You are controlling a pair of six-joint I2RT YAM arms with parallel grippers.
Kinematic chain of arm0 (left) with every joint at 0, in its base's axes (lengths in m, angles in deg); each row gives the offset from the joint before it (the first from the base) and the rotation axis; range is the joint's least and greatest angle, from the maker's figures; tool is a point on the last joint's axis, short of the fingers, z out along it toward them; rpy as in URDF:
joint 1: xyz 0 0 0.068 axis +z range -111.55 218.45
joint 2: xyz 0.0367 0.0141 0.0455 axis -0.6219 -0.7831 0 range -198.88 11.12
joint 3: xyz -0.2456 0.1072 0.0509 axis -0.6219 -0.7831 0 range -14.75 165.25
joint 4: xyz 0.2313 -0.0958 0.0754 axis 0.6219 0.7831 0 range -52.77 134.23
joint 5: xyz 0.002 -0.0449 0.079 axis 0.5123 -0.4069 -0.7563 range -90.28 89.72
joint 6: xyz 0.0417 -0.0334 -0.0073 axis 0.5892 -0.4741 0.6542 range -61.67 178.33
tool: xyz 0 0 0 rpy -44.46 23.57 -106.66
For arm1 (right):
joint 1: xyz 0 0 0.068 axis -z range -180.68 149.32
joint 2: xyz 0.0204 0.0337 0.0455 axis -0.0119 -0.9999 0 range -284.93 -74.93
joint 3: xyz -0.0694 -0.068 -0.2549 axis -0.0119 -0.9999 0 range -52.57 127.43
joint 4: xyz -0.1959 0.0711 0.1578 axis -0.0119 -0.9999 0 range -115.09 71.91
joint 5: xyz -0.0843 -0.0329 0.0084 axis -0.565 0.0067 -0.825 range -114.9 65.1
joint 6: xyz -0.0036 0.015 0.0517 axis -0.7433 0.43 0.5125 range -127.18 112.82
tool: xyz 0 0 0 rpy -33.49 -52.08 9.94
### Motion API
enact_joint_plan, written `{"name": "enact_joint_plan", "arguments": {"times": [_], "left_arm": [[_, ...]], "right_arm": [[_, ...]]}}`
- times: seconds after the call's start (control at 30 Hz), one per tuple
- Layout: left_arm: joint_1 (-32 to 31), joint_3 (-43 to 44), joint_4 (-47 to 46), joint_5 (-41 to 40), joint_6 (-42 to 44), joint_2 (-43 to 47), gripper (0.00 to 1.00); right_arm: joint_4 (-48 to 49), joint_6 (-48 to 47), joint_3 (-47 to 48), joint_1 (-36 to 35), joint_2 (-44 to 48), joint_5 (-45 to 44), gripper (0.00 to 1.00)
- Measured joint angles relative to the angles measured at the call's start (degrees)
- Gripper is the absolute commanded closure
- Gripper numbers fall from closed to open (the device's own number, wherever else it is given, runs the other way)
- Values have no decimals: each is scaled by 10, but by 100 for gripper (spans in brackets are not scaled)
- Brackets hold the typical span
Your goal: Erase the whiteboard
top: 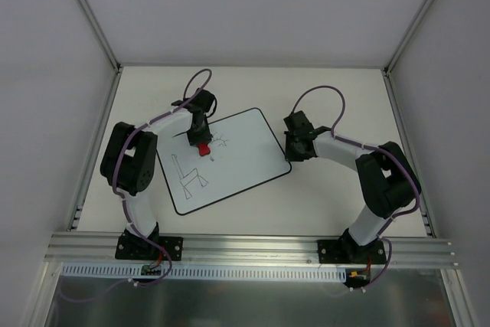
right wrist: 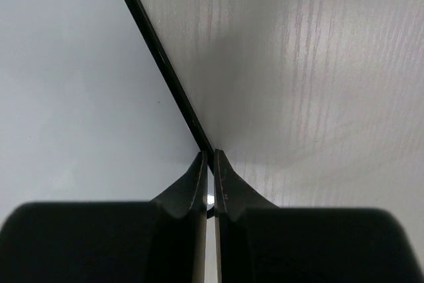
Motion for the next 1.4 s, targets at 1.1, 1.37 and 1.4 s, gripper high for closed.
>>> {"name": "enact_joint_plan", "arguments": {"times": [1.1, 1.37, 1.4], "left_arm": [[40, 180, 73, 36, 65, -121, 91], [-61, 255, 101, 21, 102, -172, 91], [-71, 266, 103, 24, 106, -179, 91]], "right_arm": [[-9, 0, 9, -10, -9, -12, 98], [-20, 0, 18, -11, -14, -14, 98], [-20, 0, 18, -11, -15, -14, 98]]}}
